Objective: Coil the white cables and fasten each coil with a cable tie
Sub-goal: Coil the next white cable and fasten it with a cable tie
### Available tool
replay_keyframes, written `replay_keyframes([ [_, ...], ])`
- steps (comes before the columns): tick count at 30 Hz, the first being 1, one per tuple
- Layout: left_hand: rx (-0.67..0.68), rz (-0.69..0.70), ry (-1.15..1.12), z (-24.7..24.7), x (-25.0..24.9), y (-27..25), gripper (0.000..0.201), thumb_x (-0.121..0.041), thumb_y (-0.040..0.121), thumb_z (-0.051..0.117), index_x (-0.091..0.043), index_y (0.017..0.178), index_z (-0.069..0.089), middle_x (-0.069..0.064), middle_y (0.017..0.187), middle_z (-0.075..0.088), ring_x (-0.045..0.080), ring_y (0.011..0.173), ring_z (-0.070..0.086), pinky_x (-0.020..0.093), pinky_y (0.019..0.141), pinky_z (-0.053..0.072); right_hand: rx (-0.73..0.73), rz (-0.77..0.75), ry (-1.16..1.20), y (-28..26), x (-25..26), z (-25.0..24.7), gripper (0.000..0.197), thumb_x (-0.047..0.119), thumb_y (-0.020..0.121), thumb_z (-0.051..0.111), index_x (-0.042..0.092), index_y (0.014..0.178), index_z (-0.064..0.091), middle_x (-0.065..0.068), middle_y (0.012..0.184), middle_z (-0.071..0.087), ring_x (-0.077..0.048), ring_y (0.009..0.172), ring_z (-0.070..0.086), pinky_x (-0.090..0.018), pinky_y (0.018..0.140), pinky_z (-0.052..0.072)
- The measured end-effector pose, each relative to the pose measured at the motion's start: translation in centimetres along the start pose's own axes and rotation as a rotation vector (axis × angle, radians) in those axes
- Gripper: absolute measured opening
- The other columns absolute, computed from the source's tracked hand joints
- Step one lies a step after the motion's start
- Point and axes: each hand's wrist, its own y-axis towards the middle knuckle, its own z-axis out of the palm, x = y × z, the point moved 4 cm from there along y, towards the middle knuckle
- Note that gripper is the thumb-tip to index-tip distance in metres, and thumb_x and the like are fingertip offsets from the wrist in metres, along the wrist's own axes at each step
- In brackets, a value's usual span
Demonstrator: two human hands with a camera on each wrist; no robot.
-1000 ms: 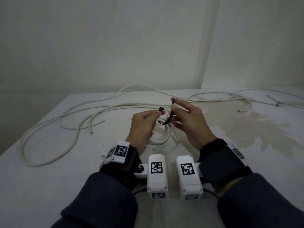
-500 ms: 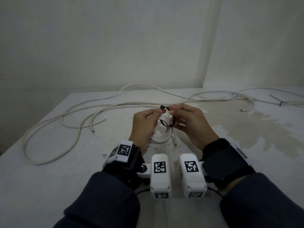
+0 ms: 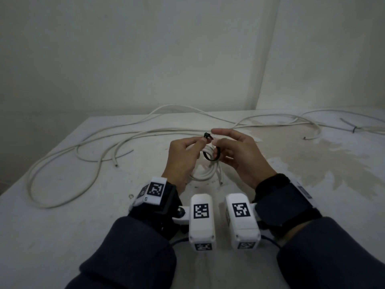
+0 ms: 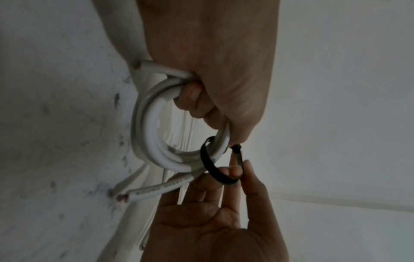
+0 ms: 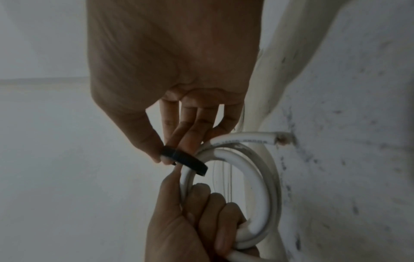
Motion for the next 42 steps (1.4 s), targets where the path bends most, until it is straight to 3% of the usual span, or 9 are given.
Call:
replay_keyframes([
  [3, 0.029, 0.030, 0.013, 0.1, -0.3, -0.2, 0.023, -0.012, 0.093, 0.057, 0.002, 0.105, 0.071, -0.001, 0.079, 0.056, -0.005, 0.040, 0.047, 0.005, 0.043, 0.030, 0.036, 0.020, 0.018, 0.0, -0.1, 0.0, 0.029, 0.001, 0.086, 0.059, 0.017, 0.106, 0.071, -0.002, 0.064, 0.065, -0.013, 0.055, 0.057, -0.019, 0.059, 0.049],
  [5, 0.035, 0.019, 0.015, 0.2, -0.4, -0.2, 0.023, -0.011, 0.094, 0.056, 0.002, 0.105, 0.071, 0.007, 0.061, 0.059, -0.004, 0.039, 0.046, 0.005, 0.042, 0.030, 0.058, 0.032, 0.047, 0.0, -0.1, 0.0, 0.025, 0.002, 0.087, 0.058, 0.017, 0.101, 0.073, -0.002, 0.069, 0.066, -0.013, 0.059, 0.056, -0.020, 0.063, 0.050],
  [8, 0.045, 0.019, 0.022, 0.2, -0.5, -0.2, 0.021, -0.010, 0.093, 0.056, 0.003, 0.103, 0.071, -0.007, 0.038, 0.050, -0.004, 0.038, 0.046, 0.005, 0.042, 0.030, 0.087, 0.055, 0.082, 0.0, -0.2, 0.0, 0.023, 0.003, 0.088, 0.058, 0.016, 0.098, 0.073, -0.004, 0.074, 0.065, -0.013, 0.061, 0.055, -0.018, 0.061, 0.050],
  [11, 0.071, 0.051, 0.041, 0.3, -0.8, -0.4, 0.021, -0.009, 0.094, 0.056, 0.004, 0.103, 0.070, 0.006, 0.061, 0.056, -0.006, 0.038, 0.047, 0.004, 0.041, 0.030, 0.093, 0.081, 0.124, 0.2, -0.3, -0.1, 0.023, 0.001, 0.088, 0.056, 0.016, 0.094, 0.072, -0.007, 0.078, 0.062, -0.011, 0.059, 0.054, -0.017, 0.060, 0.049],
  [14, 0.084, 0.050, 0.049, 0.4, -0.8, -0.4, 0.020, -0.009, 0.094, 0.056, 0.002, 0.102, 0.071, -0.010, 0.036, 0.048, -0.005, 0.038, 0.046, 0.004, 0.041, 0.030, 0.091, 0.096, 0.155, 0.2, -0.2, -0.1, 0.021, -0.001, 0.088, 0.054, 0.013, 0.093, 0.069, -0.004, 0.073, 0.063, -0.009, 0.056, 0.055, -0.015, 0.056, 0.046],
  [29, 0.128, 0.110, 0.095, 0.8, -1.4, -0.5, 0.019, -0.005, 0.092, 0.058, 0.005, 0.099, 0.072, -0.020, 0.042, 0.053, -0.007, 0.038, 0.047, 0.003, 0.041, 0.029, -0.001, 0.042, 0.222, 0.6, -0.4, -0.4, 0.012, -0.002, 0.087, 0.058, 0.006, 0.081, 0.065, -0.002, 0.059, 0.065, -0.009, 0.052, 0.059, -0.017, 0.055, 0.050],
  [34, 0.097, 0.089, 0.053, 0.5, -1.1, -0.4, 0.021, -0.008, 0.093, 0.057, 0.006, 0.103, 0.071, 0.009, 0.053, 0.059, -0.006, 0.038, 0.046, 0.003, 0.041, 0.029, 0.076, 0.040, 0.176, 0.4, -0.5, -0.4, 0.012, 0.004, 0.085, 0.062, 0.010, 0.093, 0.070, -0.003, 0.075, 0.071, -0.011, 0.066, 0.064, -0.019, 0.067, 0.052],
  [37, 0.082, 0.040, 0.043, 0.3, -0.7, -0.1, 0.022, -0.009, 0.094, 0.057, 0.004, 0.104, 0.070, -0.015, 0.038, 0.050, -0.005, 0.038, 0.046, 0.004, 0.041, 0.029, 0.145, 0.039, 0.189, 0.2, -0.4, -0.3, 0.027, -0.003, 0.076, 0.066, 0.008, 0.101, 0.068, -0.009, 0.087, 0.073, -0.016, 0.077, 0.068, -0.022, 0.077, 0.054],
  [42, 0.111, 0.052, 0.055, 0.4, -0.7, -0.1, 0.022, -0.010, 0.093, 0.057, 0.002, 0.105, 0.071, -0.018, 0.041, 0.053, -0.003, 0.038, 0.044, 0.005, 0.041, 0.028, 0.130, 0.015, 0.185, 0.2, -0.3, -0.4, 0.023, -0.007, 0.077, 0.065, 0.008, 0.095, 0.067, -0.012, 0.083, 0.073, -0.020, 0.071, 0.068, -0.032, 0.080, 0.053],
])
